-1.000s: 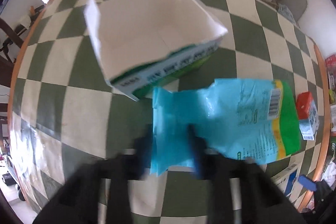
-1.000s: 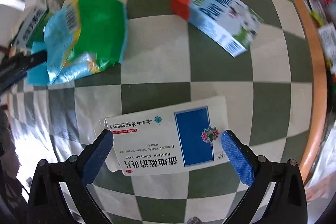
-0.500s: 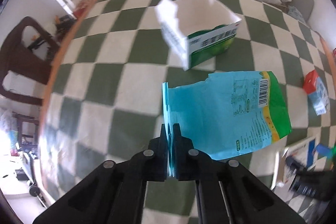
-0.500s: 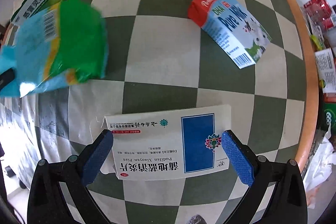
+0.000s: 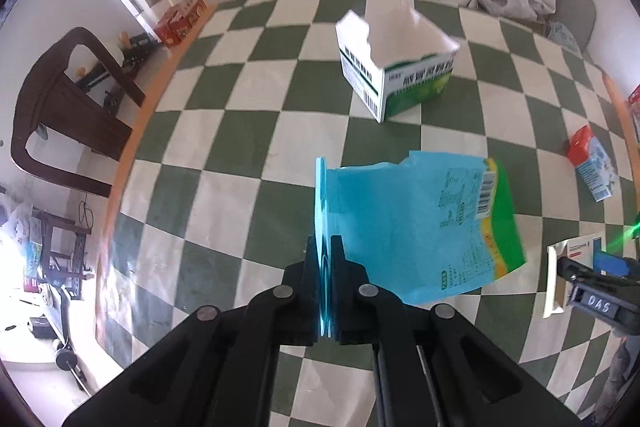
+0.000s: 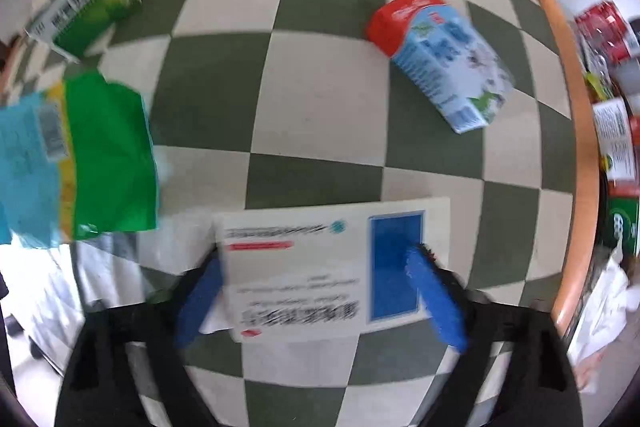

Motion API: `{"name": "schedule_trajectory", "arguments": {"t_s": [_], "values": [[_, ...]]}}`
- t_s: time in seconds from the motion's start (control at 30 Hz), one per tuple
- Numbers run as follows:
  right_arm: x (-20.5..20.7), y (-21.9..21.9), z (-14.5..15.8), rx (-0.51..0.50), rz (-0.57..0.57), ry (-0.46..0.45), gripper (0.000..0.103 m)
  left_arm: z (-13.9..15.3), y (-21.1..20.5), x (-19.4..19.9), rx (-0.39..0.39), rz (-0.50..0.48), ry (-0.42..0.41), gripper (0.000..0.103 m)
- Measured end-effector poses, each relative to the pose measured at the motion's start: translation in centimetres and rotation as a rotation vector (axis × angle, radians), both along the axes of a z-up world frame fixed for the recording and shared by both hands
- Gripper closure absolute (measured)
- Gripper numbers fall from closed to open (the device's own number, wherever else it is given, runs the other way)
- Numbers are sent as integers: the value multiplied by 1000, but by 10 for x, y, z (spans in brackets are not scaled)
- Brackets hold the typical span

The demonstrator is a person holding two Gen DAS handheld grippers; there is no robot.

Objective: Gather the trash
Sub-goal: 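Grasp the white medicine box with the right tool while the left grasps the blue bag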

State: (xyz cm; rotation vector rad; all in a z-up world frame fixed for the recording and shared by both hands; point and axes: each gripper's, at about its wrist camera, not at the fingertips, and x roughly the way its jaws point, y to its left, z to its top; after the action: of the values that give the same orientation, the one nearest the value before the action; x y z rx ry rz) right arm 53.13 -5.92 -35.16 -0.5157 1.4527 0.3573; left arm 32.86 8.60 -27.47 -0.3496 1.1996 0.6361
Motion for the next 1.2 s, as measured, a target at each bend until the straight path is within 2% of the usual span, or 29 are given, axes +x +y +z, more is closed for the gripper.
{"name": "schedule_trajectory", "arguments": {"t_s": [0.03, 0.1, 0.17, 0.2, 0.23, 0.3, 0.37, 0.43, 0.47, 0.57, 0.67, 0.7, 0.8, 0.9, 0.97, 1.0, 1.07, 1.13, 1.2], "values": [[-1, -2, 6, 17, -14, -6, 35, 3, 1, -2, 3, 1, -5, 102], [-1, -8, 17, 65, -46, 15, 35, 11, 2, -8, 9, 4, -18, 102], [-1, -11, 25, 115, -91, 78, 27, 17, 1, -15, 18, 8, -26, 102], [-1, -13, 28, 147, -108, 118, 14, 19, 1, -18, 23, 10, -26, 102], [-2, -15, 32, 179, -126, 141, 9, 19, 1, -20, 27, 14, -25, 102], [-1, -25, 43, 212, -180, 140, 9, 16, -2, -23, 29, 22, -16, 102], [5, -41, 48, 215, -313, 130, 7, 9, -5, -24, 21, 40, -1, 102], [9, -66, 38, 239, -485, 178, 5, 2, -6, -22, 11, 54, 8, 102], [8, -81, 28, 263, -594, 224, 5, -4, -6, -19, 2, 68, 14, 102], [15, -102, -11, 293, -816, 303, 5, -17, -2, -14, -25, 101, 31, 102], [25, -97, -39, 279, -918, 314, 0, -29, 3, -10, -39, 125, 54, 102], [28, -92, -37, 261, -924, 290, 0, -32, 4, -9, -46, 131, 58, 102], [39, -65, -33, 229, -849, 210, 1, -40, 9, -8, -58, 142, 75, 102], [43, -34, -35, 98, -699, 142, 4, -45, 11, -8, -70, 144, 86, 102], [40, -10, -36, 36, -543, 101, 8, -48, 12, -11, -81, 145, 91, 102], [37, 1, -32, 42, -449, 63, 10, -49, 12, -11, -82, 142, 94, 102], [28, 23, -28, 6, -228, 21, 10, -51, 12, -12, -86, 135, 97, 102], [18, 36, -26, -45, -85, -9, 7, -53, 12, -12, -93, 131, 97, 102], [13, 41, -25, -77, -52, -15, 7, -54, 12, -13, -98, 128, 96, 102]]}}
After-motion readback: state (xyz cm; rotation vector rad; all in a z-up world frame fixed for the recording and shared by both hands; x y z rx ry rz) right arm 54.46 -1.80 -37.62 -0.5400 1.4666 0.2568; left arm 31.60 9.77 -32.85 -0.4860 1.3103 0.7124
